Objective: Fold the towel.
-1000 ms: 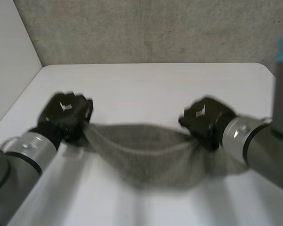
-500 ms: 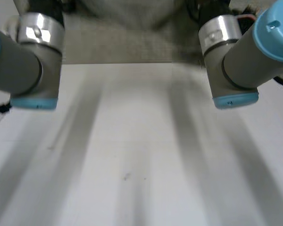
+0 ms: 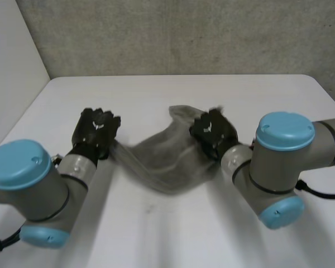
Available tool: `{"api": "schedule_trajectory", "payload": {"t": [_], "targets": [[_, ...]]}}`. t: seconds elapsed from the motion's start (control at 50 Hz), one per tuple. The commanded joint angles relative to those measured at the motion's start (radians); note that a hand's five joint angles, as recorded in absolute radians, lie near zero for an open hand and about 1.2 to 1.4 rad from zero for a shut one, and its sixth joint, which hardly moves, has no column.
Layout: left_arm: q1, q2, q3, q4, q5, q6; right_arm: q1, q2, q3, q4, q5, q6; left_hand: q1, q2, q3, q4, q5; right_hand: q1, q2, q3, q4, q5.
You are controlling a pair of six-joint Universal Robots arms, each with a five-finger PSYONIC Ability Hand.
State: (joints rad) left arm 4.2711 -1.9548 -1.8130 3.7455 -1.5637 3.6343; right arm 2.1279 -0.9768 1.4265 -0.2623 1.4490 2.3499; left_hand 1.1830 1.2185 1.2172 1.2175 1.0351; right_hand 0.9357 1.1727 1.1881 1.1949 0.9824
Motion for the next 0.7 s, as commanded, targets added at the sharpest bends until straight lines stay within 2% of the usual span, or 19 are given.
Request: {"api": "schedule_trajectory", "payload": {"t": [0.02,0.1,0.12,0.14,0.16,0.18,0.2,0.3,0.36,0.4,0.42,0.46,0.48,0.52,0.54,0.58,0.7], "targets": [[0.012,0.125,-0.126,-0.003,-0.002,0.052,-0.025,-0.040,0.034,0.165,-0.001,0.043,0.213,0.178,0.179,0.179,0.187,0.461,0.224,0.208,0.201,0.239],[0.016,0.193,-0.166,-0.013,-0.002,0.052,-0.048,-0.074,0.034,0.195,-0.002,0.104,0.213,0.178,0.179,0.179,0.187,0.461,0.224,0.208,0.201,0.239],[0.016,0.194,-0.166,-0.013,-0.002,0.052,-0.057,-0.088,0.034,0.201,-0.001,0.145,0.213,0.178,0.179,0.179,0.187,0.351,0.114,0.099,0.092,0.130],[0.016,0.221,-0.176,-0.019,-0.002,0.052,-0.063,-0.100,0.034,0.202,0.002,0.191,0.213,0.178,0.179,0.179,0.187,0.033,-0.204,-0.219,-0.226,-0.188],[0.016,0.247,-0.187,-0.026,-0.002,0.050,-0.063,-0.100,0.034,0.202,0.002,0.192,0.213,0.178,0.179,0.179,0.187,0.030,-0.207,-0.222,-0.229,-0.191],[0.016,0.247,-0.187,-0.026,-0.002,0.050,-0.077,-0.112,0.034,0.202,0.004,0.245,0.213,0.178,0.179,0.179,0.187,-0.130,-0.367,-0.382,-0.389,-0.351],[0.016,0.267,-0.196,-0.030,-0.002,0.049,-0.077,-0.112,0.034,0.202,0.004,0.246,0.213,0.178,0.179,0.179,0.187,-0.131,-0.368,-0.384,-0.391,-0.353],[0.015,0.324,-0.236,-0.033,-0.002,0.046,-0.196,-0.158,0.037,0.204,-0.013,0.466,0.213,0.178,0.179,0.179,0.187,-0.167,-0.404,-0.419,-0.426,-0.388],[0.015,0.359,-0.264,-0.032,-0.001,0.046,-0.223,-0.164,0.035,0.204,-0.025,0.506,0.213,0.178,0.179,0.179,0.187,-0.161,-0.398,-0.413,-0.420,-0.382],[0.015,0.373,-0.276,-0.033,-0.001,0.044,-0.278,-0.166,0.028,0.213,-0.076,0.554,0.213,0.178,0.179,0.179,0.187,-0.161,-0.398,-0.413,-0.420,-0.382],[0.013,0.388,-0.288,-0.032,-0.002,0.044,-0.278,-0.166,0.028,0.213,-0.076,0.554,0.213,0.178,0.179,0.179,0.187,-0.161,-0.398,-0.413,-0.420,-0.382],[0.013,0.404,-0.298,-0.032,-0.002,0.044,-0.333,-0.168,0.023,0.228,-0.149,0.562,0.213,0.178,0.179,0.179,0.187,-0.222,-0.459,-0.474,-0.481,-0.443],[0.013,0.416,-0.307,-0.032,-0.002,0.044,-0.333,-0.168,0.023,0.229,-0.150,0.562,0.213,0.178,0.179,0.179,0.187,-0.222,-0.459,-0.475,-0.482,-0.444],[0.013,0.431,-0.315,-0.032,-0.002,0.043,-0.376,-0.166,0.022,0.239,-0.220,0.557,0.213,0.178,0.179,0.179,0.187,-0.284,-0.521,-0.536,-0.543,-0.505],[0.013,0.441,-0.319,-0.032,-0.002,0.043,-0.376,-0.166,0.022,0.239,-0.220,0.557,0.213,0.178,0.179,0.179,0.187,-0.284,-0.521,-0.536,-0.543,-0.505],[0.013,0.450,-0.322,-0.032,-0.002,0.041,-0.401,-0.152,0.025,0.241,-0.278,0.555,0.213,0.178,0.179,0.179,0.187,-0.310,-0.547,-0.563,-0.569,-0.532],[0.012,0.465,-0.327,-0.032,-0.002,0.038,-0.405,-0.126,0.025,0.227,-0.335,0.534,0.213,0.178,0.179,0.179,0.187,-0.316,-0.553,-0.569,-0.576,-0.538]]}}
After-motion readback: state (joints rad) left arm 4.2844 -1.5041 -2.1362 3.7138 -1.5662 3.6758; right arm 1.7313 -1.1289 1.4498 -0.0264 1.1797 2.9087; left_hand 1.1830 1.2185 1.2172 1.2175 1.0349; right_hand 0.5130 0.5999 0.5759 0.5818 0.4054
